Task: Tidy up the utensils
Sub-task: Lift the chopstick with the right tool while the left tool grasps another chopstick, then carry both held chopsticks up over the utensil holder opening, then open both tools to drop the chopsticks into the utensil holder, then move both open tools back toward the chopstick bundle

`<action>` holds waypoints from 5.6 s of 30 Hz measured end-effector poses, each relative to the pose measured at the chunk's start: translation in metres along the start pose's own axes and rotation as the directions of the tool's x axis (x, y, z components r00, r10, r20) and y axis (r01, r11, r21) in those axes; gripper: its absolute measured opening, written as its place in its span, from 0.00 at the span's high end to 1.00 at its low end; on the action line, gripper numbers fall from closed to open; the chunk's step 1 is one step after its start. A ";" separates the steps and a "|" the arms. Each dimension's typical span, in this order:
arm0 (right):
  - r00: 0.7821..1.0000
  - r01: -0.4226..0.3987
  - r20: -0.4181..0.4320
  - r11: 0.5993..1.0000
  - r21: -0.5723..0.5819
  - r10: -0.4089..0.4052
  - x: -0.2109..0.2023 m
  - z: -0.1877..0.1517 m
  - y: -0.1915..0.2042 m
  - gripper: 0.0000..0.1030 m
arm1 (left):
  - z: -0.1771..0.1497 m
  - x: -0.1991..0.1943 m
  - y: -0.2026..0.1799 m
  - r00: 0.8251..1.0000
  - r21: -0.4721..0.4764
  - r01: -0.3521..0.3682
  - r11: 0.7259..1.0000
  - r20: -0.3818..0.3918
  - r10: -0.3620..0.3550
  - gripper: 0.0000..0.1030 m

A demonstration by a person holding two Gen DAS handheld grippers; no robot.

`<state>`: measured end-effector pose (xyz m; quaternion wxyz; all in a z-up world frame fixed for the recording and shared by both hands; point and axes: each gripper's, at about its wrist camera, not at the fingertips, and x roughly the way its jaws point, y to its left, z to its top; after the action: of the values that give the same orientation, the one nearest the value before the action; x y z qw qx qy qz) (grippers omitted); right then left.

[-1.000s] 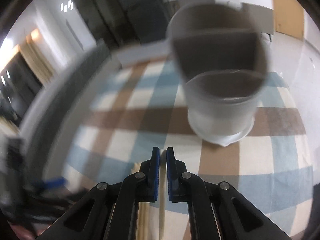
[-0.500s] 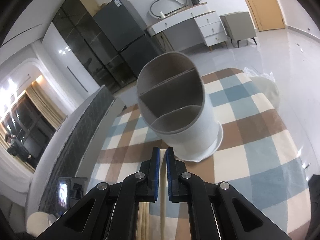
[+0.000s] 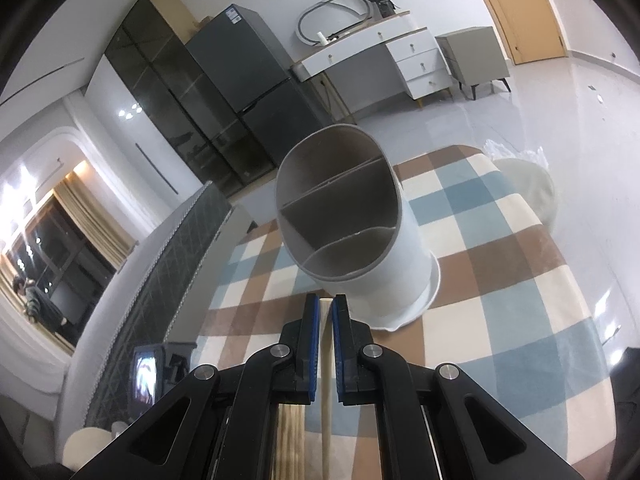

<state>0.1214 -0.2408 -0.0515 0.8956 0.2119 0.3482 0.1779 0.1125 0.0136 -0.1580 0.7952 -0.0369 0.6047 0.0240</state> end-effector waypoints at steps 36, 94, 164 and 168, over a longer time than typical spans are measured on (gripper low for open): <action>0.985 0.064 0.172 0.976 -0.206 -0.028 -0.074 -0.021 0.060 0.95 | 0.007 -0.146 -0.024 0.862 0.137 0.208 0.969 0.442 -0.248 0.98; 0.983 0.025 0.179 0.949 -0.313 0.033 -0.001 0.155 0.044 0.75 | 0.137 -0.222 -0.061 0.742 0.251 0.312 0.916 0.538 -0.400 0.56; 0.964 0.102 -0.195 0.931 -0.350 -0.178 0.004 -0.065 0.081 0.20 | -0.031 -0.095 0.049 0.930 -0.157 0.106 0.982 0.366 -0.042 0.10; 0.933 0.097 -0.286 0.919 -0.381 -0.217 0.035 -0.066 0.080 0.24 | -0.028 -0.083 0.058 0.951 -0.196 0.110 0.974 0.304 -0.047 0.10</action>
<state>0.0857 -0.1394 -0.0749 0.8616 -0.0170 0.4671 0.1977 0.0588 0.0698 -0.0868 0.8691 -0.1409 0.4701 0.0614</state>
